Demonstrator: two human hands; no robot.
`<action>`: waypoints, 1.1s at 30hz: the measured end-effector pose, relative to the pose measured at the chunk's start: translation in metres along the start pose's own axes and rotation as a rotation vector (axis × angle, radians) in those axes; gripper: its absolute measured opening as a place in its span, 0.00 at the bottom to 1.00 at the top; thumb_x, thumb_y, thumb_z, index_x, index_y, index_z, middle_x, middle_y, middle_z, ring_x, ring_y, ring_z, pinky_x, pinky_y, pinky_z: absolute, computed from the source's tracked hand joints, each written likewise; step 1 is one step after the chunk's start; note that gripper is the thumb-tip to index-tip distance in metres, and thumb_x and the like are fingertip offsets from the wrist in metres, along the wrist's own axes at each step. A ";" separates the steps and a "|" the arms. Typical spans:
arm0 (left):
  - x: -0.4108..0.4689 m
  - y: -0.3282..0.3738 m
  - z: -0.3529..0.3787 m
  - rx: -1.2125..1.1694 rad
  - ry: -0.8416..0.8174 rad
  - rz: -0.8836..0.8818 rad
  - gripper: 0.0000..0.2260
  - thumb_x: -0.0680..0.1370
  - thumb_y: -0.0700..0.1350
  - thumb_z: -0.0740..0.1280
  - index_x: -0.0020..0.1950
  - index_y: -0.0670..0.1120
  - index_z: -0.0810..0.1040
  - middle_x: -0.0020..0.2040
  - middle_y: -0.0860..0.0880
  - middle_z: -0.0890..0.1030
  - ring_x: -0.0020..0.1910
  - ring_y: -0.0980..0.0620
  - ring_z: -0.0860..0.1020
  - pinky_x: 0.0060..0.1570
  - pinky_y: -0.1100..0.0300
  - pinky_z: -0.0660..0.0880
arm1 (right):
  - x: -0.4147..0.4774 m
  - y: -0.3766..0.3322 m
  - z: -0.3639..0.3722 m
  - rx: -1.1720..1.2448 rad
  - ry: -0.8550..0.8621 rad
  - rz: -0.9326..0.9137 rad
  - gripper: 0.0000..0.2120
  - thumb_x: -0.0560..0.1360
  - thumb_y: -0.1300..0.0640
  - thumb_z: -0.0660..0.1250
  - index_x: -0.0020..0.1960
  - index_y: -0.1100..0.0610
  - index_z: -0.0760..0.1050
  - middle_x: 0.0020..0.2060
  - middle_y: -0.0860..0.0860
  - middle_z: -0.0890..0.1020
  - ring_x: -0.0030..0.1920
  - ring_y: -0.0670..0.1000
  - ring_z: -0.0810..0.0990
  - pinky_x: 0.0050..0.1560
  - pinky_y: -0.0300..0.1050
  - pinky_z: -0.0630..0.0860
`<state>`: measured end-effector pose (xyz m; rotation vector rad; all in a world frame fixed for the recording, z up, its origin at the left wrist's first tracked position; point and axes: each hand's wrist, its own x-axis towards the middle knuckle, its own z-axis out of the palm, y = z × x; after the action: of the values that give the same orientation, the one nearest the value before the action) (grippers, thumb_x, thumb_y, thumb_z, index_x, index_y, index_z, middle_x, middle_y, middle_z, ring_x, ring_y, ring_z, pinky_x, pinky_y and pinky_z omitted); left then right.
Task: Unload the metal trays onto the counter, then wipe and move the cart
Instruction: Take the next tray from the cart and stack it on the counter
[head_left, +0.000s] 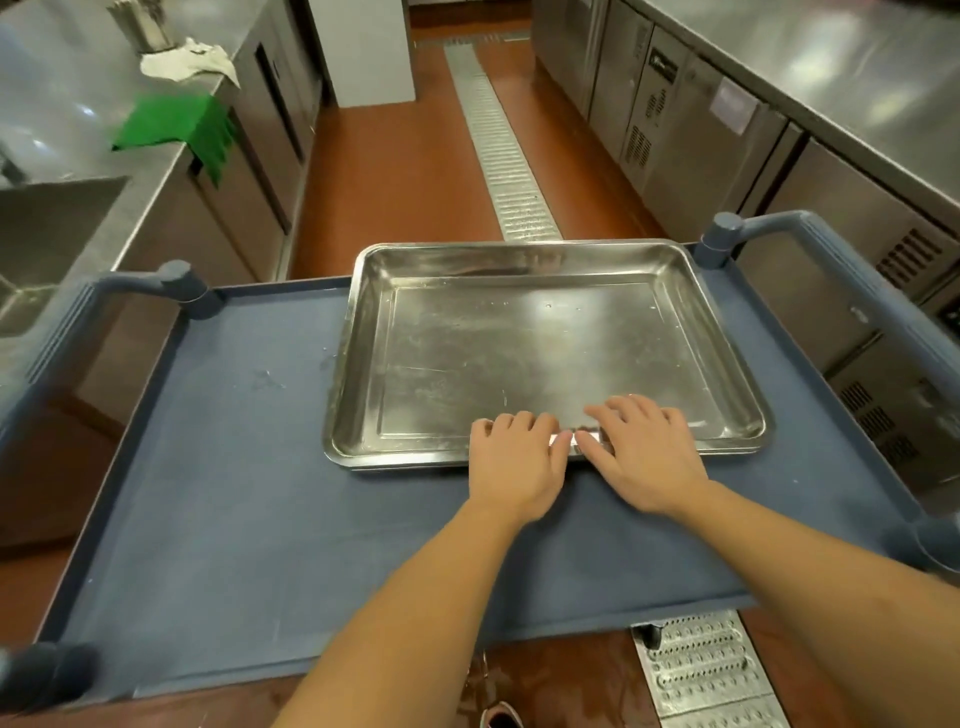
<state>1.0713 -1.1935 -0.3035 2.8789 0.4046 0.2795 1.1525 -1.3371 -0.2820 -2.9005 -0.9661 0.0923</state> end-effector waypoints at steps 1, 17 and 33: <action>-0.001 -0.001 -0.001 -0.012 -0.021 0.010 0.22 0.79 0.59 0.47 0.48 0.52 0.79 0.44 0.53 0.81 0.44 0.49 0.78 0.48 0.53 0.67 | 0.000 0.000 0.000 0.001 0.007 -0.004 0.33 0.71 0.33 0.37 0.62 0.44 0.72 0.59 0.43 0.76 0.65 0.47 0.68 0.59 0.48 0.63; -0.058 0.013 -0.022 -0.002 -0.217 0.031 0.18 0.81 0.59 0.56 0.65 0.53 0.74 0.58 0.54 0.79 0.57 0.50 0.75 0.57 0.55 0.63 | -0.050 0.013 -0.002 -0.032 -0.070 -0.199 0.37 0.69 0.25 0.39 0.64 0.44 0.69 0.57 0.43 0.75 0.61 0.49 0.71 0.57 0.48 0.65; -0.096 0.026 -0.078 0.038 -0.443 -0.077 0.15 0.78 0.60 0.62 0.52 0.51 0.81 0.47 0.52 0.83 0.46 0.50 0.78 0.47 0.54 0.77 | -0.100 0.028 -0.018 0.142 -0.147 -0.384 0.15 0.77 0.39 0.57 0.47 0.48 0.75 0.42 0.44 0.72 0.44 0.50 0.75 0.42 0.44 0.69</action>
<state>0.9697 -1.2307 -0.2376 2.8378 0.4354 -0.3770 1.0906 -1.4205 -0.2637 -2.5567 -1.4557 0.3353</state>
